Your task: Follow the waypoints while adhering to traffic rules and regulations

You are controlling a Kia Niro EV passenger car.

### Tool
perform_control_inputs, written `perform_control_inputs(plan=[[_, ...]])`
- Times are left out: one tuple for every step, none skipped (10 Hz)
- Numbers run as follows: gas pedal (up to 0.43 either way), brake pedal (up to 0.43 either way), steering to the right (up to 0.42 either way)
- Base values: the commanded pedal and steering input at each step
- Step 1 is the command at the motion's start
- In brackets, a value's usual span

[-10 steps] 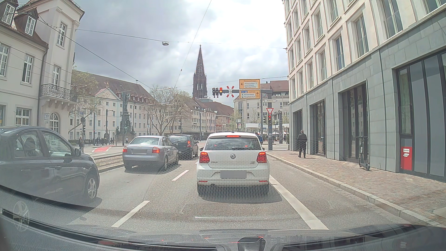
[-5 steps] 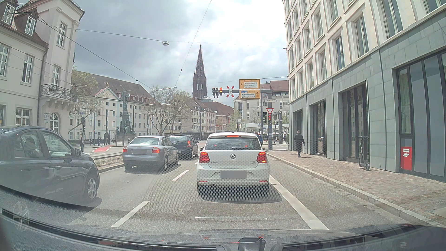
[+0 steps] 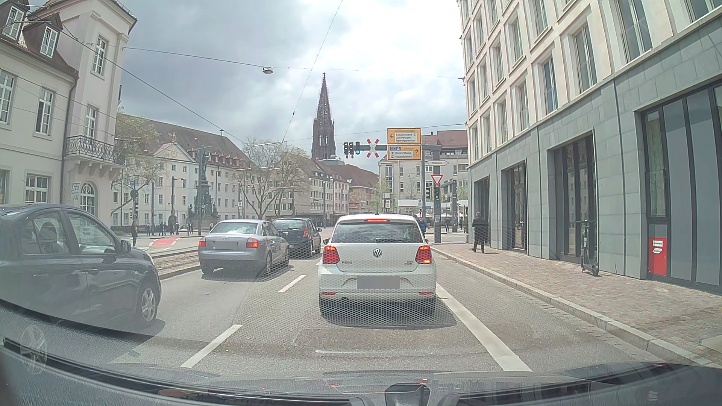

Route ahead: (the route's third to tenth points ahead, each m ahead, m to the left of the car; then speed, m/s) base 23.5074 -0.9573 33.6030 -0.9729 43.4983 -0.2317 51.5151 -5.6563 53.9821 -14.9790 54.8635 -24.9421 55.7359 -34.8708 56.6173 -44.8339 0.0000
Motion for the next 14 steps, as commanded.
perform_control_inputs(plan=[[0.000, 0.232, -0.011], [0.000, 0.232, -0.011], [0.000, 0.232, -0.011], [0.000, 0.232, -0.011], [0.000, 0.232, -0.011], [0.000, 0.232, -0.011], [0.000, 0.232, -0.011], [0.000, 0.232, -0.011], [0.000, 0.232, -0.011], [0.000, 0.232, -0.011], [0.000, 0.232, -0.011], [0.000, 0.232, -0.011], [0.000, 0.232, -0.011], [0.000, 0.232, -0.011]])
